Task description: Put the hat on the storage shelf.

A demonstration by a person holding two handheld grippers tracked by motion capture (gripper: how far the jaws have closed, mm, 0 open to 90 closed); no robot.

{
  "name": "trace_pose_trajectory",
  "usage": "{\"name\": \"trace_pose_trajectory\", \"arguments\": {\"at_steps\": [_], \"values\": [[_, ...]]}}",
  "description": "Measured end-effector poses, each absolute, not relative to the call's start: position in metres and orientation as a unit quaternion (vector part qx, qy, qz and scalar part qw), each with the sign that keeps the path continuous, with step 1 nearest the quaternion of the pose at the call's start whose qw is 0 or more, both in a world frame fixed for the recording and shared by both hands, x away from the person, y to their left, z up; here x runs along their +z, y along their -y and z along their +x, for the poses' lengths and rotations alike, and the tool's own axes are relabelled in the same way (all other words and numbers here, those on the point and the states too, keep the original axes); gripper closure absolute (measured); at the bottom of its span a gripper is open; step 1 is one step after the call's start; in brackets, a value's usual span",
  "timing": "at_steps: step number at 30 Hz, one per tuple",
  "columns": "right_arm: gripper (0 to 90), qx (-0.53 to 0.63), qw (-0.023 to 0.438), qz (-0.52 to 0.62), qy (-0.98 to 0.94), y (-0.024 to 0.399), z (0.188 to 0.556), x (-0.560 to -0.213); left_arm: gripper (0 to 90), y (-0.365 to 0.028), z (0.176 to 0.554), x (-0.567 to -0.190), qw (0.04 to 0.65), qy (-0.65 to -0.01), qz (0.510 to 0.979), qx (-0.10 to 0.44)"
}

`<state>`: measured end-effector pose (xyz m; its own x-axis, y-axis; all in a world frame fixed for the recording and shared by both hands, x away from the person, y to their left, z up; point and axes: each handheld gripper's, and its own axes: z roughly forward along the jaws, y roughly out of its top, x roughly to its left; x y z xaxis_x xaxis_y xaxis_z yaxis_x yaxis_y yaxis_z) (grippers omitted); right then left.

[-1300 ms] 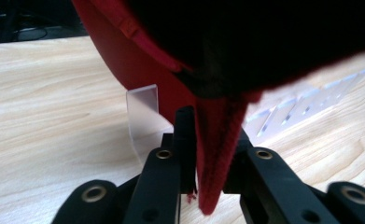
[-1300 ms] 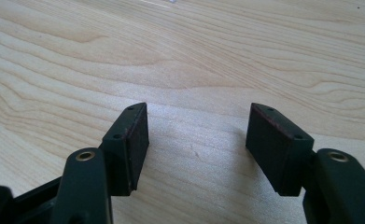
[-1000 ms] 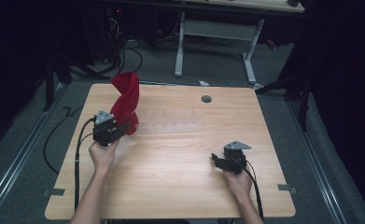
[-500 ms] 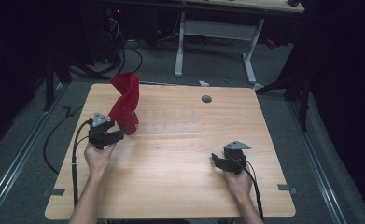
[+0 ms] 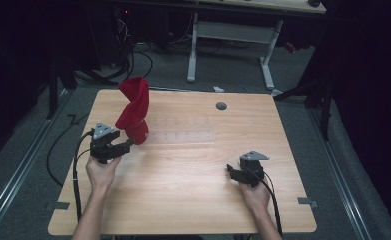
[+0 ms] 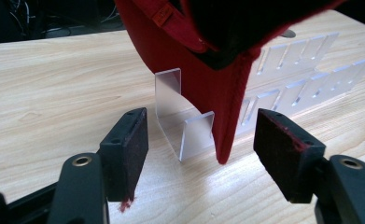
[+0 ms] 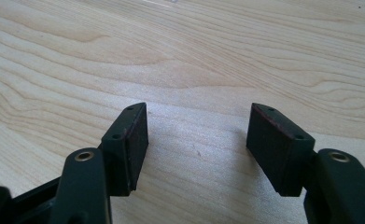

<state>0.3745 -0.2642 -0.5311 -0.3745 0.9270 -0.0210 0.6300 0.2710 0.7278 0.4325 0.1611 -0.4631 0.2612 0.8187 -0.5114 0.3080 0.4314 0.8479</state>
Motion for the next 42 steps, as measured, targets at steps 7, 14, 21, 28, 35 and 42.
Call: {"name": "trace_pose_trajectory", "arguments": {"at_steps": [7, 14, 21, 28, 35, 42], "values": [[39.1, 0.323, 0.23, 0.51, -0.763, 0.264, 0.375, -0.531, 35.3, -0.168, 0.426, -0.464, 0.615, -0.577, 0.496, 0.207], [39.1, 0.323, 0.229, 0.51, -0.763, 0.264, 0.374, -0.531, 35.3, -0.17, 0.418, -0.463, 0.621, -0.574, 0.493, 0.204], [39.1, 0.323, 0.23, 0.51, -0.763, 0.264, 0.375, -0.531, 34.8, -0.173, 0.407, -0.462, 0.621, -0.575, 0.494, 0.201], [39.0, 0.323, 0.23, 0.51, -0.763, 0.264, 0.374, -0.531, 34.3, -0.175, 0.395, -0.461, 0.628, -0.574, 0.49, 0.192], [39.0, 0.323, 0.23, 0.51, -0.763, 0.264, 0.374, -0.531, 33.0, -0.173, 0.386, -0.464, 0.627, -0.575, 0.493, 0.183], [39.0, 0.323, 0.23, 0.51, -0.763, 0.264, 0.374, -0.531, 32.1, -0.167, 0.378, -0.47, 0.628, -0.573, 0.498, 0.172]]}}
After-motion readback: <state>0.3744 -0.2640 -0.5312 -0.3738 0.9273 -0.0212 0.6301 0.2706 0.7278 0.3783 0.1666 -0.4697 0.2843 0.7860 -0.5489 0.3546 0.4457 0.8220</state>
